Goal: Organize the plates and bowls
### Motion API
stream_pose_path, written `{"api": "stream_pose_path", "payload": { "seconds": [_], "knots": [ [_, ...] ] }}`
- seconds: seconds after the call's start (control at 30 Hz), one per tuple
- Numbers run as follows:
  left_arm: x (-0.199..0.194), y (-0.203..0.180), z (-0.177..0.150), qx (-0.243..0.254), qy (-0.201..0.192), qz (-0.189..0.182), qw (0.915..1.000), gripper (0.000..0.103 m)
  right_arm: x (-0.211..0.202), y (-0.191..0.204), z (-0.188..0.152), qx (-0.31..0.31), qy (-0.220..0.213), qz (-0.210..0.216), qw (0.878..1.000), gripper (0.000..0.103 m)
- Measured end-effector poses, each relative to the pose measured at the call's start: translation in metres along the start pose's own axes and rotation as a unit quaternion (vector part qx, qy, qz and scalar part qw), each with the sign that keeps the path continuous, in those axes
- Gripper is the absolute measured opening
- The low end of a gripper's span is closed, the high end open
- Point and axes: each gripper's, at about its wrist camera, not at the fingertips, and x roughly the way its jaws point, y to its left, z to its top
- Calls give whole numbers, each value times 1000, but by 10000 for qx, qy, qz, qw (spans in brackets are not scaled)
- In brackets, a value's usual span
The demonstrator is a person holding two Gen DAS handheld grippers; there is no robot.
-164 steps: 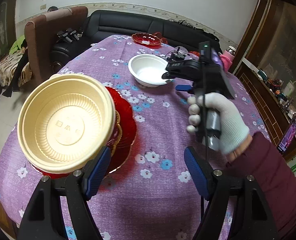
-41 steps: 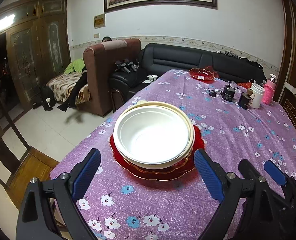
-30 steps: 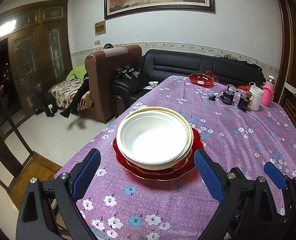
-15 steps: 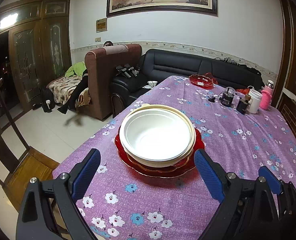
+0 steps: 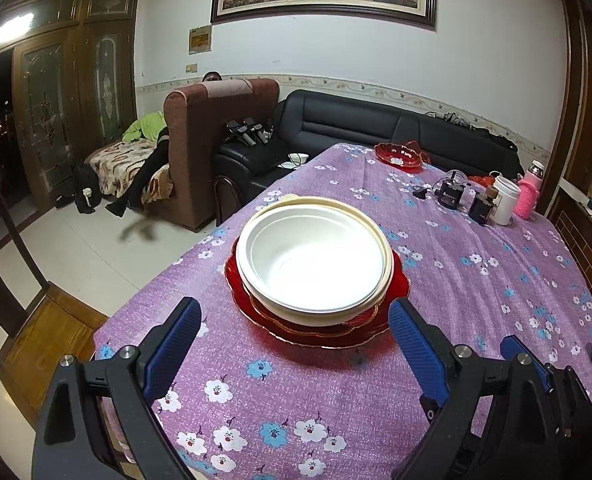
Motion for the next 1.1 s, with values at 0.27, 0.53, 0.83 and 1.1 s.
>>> {"api": "stream_pose_path", "payload": {
  "seconds": [0.27, 0.53, 0.83, 1.1],
  "knots": [
    [16, 5, -6, -34, 275, -75, 9996, 95, 11, 8, -5, -49, 199, 41, 9998, 84],
    [27, 15, -9, -139, 477, -135, 9987, 95, 21, 12, -7, -41, 362, 18, 9993, 84],
    [36, 22, -12, -229, 636, -237, 9974, 95, 26, 23, -9, -143, 450, 48, 9989, 84],
    [42, 22, -13, -277, 725, -302, 9965, 95, 29, 28, -9, -186, 497, 45, 9986, 84]
  ]
}}
